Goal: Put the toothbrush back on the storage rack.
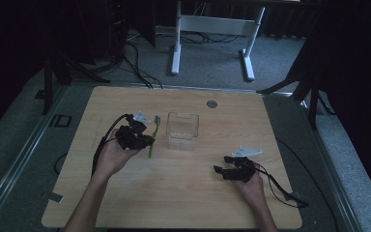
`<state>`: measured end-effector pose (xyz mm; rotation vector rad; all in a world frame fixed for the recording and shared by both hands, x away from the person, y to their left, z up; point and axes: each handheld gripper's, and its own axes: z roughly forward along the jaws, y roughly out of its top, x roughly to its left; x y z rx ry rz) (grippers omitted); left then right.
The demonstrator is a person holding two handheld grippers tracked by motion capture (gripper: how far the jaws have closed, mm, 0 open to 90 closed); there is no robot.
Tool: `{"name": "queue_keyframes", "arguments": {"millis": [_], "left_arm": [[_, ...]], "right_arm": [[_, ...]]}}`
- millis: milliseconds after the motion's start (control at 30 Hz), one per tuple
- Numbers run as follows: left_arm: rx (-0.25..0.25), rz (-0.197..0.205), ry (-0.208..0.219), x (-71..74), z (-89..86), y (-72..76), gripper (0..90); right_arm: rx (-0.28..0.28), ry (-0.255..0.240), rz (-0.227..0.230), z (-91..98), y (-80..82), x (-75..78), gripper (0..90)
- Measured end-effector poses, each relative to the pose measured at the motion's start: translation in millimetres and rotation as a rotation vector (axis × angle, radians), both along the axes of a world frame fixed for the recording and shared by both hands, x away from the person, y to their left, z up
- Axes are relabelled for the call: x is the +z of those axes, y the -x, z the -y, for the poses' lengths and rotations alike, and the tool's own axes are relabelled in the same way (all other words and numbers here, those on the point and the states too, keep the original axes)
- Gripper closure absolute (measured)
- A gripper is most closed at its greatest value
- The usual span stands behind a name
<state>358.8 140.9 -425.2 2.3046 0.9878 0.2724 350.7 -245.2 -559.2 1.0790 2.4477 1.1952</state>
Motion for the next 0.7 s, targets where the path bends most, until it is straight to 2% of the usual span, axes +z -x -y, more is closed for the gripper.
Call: {"name": "queue_keyframes", "arguments": {"millis": [700], "left_arm": [[0.000, 0.019, 0.019, 11.2, 2.8, -1.1, 82.5]], "right_arm": [[0.000, 0.000, 0.000, 0.0, 0.0, 0.0, 32.6]]}}
